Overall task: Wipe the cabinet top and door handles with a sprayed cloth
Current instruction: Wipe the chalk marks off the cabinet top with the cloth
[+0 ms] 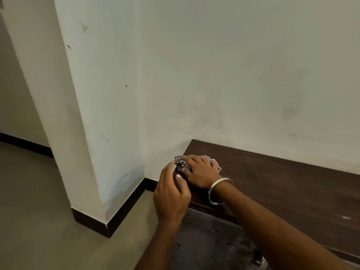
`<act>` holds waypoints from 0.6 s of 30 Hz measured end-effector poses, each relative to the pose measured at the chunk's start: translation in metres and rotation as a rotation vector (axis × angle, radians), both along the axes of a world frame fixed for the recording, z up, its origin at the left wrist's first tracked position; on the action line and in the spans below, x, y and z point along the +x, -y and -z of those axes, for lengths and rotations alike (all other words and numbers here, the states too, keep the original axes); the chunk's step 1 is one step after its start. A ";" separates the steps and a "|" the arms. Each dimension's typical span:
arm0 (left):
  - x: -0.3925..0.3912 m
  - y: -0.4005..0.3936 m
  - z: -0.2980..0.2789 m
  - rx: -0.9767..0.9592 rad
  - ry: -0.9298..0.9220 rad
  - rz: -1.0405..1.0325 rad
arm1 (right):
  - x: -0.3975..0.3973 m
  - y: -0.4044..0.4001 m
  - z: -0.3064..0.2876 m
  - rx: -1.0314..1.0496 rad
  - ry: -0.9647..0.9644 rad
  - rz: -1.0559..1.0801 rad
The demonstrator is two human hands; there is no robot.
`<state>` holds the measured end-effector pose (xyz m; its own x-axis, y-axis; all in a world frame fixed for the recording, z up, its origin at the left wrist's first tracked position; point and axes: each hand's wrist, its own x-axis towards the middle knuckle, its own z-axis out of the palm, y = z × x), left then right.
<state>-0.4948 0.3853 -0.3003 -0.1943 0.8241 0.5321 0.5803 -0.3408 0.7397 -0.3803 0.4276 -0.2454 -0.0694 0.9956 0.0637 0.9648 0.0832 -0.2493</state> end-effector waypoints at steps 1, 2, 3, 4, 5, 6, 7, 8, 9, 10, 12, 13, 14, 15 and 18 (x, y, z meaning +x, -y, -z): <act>0.001 0.000 -0.002 -0.020 0.049 -0.004 | 0.002 -0.004 -0.001 -0.004 -0.005 0.009; 0.001 0.001 -0.002 -0.043 0.110 -0.007 | 0.003 -0.009 -0.001 -0.005 -0.007 0.025; 0.002 0.000 -0.002 -0.065 0.184 -0.005 | 0.005 -0.014 -0.001 -0.002 -0.007 0.046; 0.002 -0.001 -0.003 -0.089 0.263 0.000 | 0.005 -0.019 -0.002 0.002 -0.005 0.066; 0.001 -0.002 -0.004 -0.114 0.331 0.009 | 0.005 -0.023 -0.002 0.005 -0.003 0.083; 0.001 -0.004 -0.005 -0.139 0.386 0.021 | 0.005 -0.026 -0.001 0.006 0.000 0.096; 0.000 -0.005 -0.006 -0.167 0.433 0.034 | 0.004 -0.028 -0.001 0.004 0.001 0.103; -0.002 -0.005 -0.008 -0.198 0.478 0.050 | 0.003 -0.028 0.000 0.006 0.004 0.107; -0.004 -0.005 -0.010 -0.232 0.526 0.072 | 0.002 -0.026 0.000 0.011 0.008 0.109; -0.007 -0.006 -0.009 -0.274 0.578 0.100 | 0.001 -0.022 0.001 0.017 0.011 0.109; -0.011 -0.011 -0.003 -0.367 0.682 0.168 | -0.003 -0.011 0.001 0.020 0.007 0.094; -0.014 -0.014 -0.002 -0.410 0.727 0.196 | -0.006 -0.003 0.001 0.018 0.003 0.078; -0.016 -0.015 -0.002 -0.449 0.775 0.221 | -0.009 0.006 0.001 0.017 0.002 0.058; -0.016 -0.017 -0.003 -0.480 0.840 0.250 | -0.012 0.015 0.001 0.017 0.003 0.035; -0.018 -0.018 -0.006 -0.518 1.037 0.348 | -0.018 0.042 0.002 0.041 0.007 -0.025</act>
<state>-0.5123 0.4029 -0.2944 -0.0587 0.9864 -0.1535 -0.4335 0.1133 0.8940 -0.3986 0.3856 -0.2476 -0.0949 0.9901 0.1035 0.9639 0.1174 -0.2389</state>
